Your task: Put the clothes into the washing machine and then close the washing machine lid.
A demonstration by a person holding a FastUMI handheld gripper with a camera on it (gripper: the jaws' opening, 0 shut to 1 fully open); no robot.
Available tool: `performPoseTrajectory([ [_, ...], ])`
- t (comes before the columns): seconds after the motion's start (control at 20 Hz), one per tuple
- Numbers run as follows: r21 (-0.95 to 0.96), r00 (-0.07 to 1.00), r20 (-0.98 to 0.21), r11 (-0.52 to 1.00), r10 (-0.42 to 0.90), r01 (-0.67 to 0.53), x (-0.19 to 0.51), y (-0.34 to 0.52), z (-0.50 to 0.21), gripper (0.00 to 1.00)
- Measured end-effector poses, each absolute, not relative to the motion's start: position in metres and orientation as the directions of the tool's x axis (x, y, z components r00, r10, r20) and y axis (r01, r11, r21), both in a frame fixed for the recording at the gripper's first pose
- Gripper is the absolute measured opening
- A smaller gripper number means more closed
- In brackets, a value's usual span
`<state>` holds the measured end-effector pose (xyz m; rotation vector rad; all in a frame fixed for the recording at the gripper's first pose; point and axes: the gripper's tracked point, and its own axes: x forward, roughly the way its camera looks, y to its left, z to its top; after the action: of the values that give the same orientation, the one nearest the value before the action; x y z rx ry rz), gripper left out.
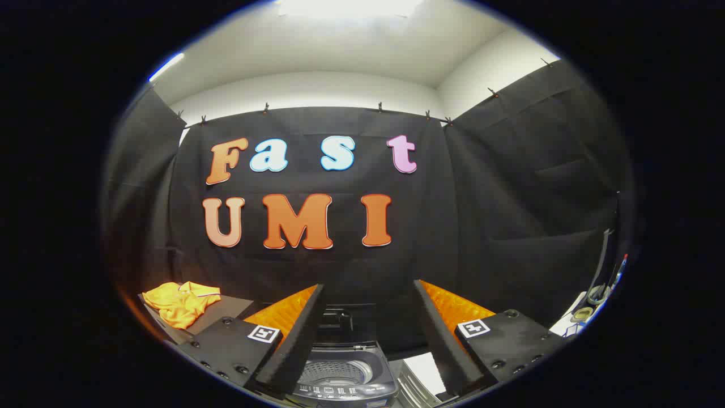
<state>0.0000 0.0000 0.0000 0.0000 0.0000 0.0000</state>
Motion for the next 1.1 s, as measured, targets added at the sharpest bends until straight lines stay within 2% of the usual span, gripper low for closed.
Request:
performPoseTrajectory([
  [0.65, 0.027, 0.996, -0.061, 0.998, 0.059, -0.057, 0.016, 0.05, -0.023, 0.98],
  [1.1, 0.021, 0.999, -0.048, 0.999, 0.027, -0.026, 0.016, 0.068, -0.02, 0.98],
])
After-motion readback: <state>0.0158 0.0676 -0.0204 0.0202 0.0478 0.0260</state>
